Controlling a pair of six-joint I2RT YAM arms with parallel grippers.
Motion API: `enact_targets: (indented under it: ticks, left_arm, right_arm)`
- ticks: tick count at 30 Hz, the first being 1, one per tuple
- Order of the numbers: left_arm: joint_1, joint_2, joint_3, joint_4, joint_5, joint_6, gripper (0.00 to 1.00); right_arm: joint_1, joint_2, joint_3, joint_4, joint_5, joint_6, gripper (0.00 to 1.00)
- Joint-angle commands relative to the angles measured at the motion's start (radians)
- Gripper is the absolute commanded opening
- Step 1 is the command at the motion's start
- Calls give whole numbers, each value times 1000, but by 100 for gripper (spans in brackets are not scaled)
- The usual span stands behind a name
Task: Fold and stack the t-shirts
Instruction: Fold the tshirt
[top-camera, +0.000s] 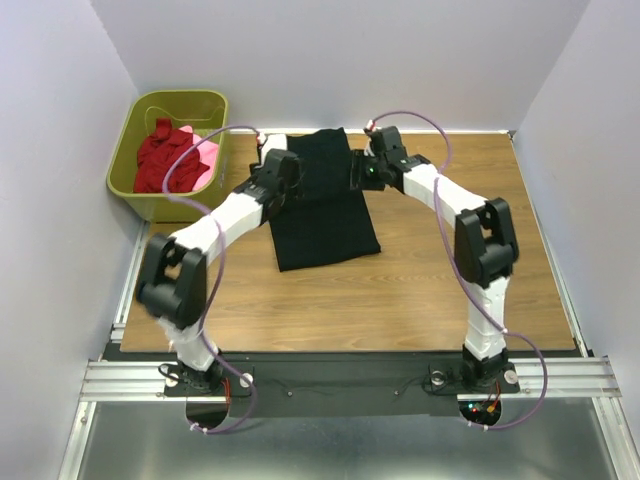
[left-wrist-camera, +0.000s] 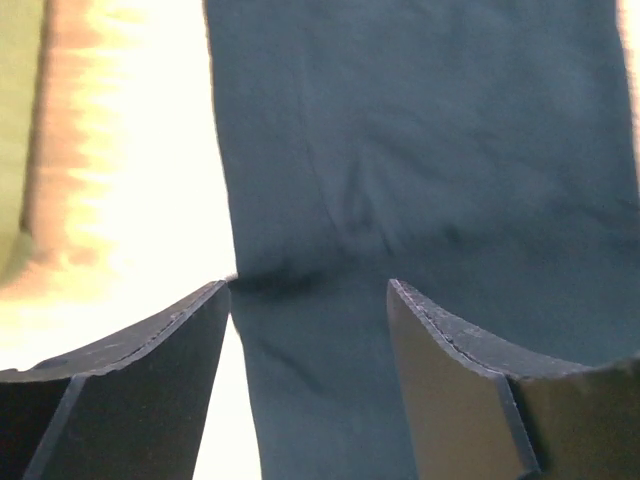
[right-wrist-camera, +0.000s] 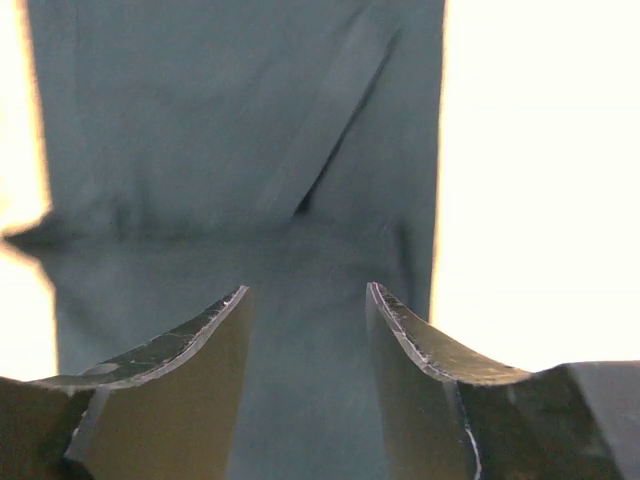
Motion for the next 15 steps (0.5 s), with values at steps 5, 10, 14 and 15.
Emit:
enact_targets:
  ticks: [5, 10, 14, 15]
  left_arm:
    - [-10, -360, -318, 48, 341, -172, 73]
    - [-18, -351, -408, 75, 457, -199, 63]
    - [-19, -283, -408, 77, 501, -205, 57]
    - [-18, -259, -413, 72, 507, -219, 54]
  right_arm:
    - [2, -275, -375, 173, -406, 65, 57]
    - [2, -284, -486, 289, -572, 83, 56]
    - [-4, -244, -536, 317, -636, 83, 55]
    - [-17, -222, -565, 338, -674, 92, 54]
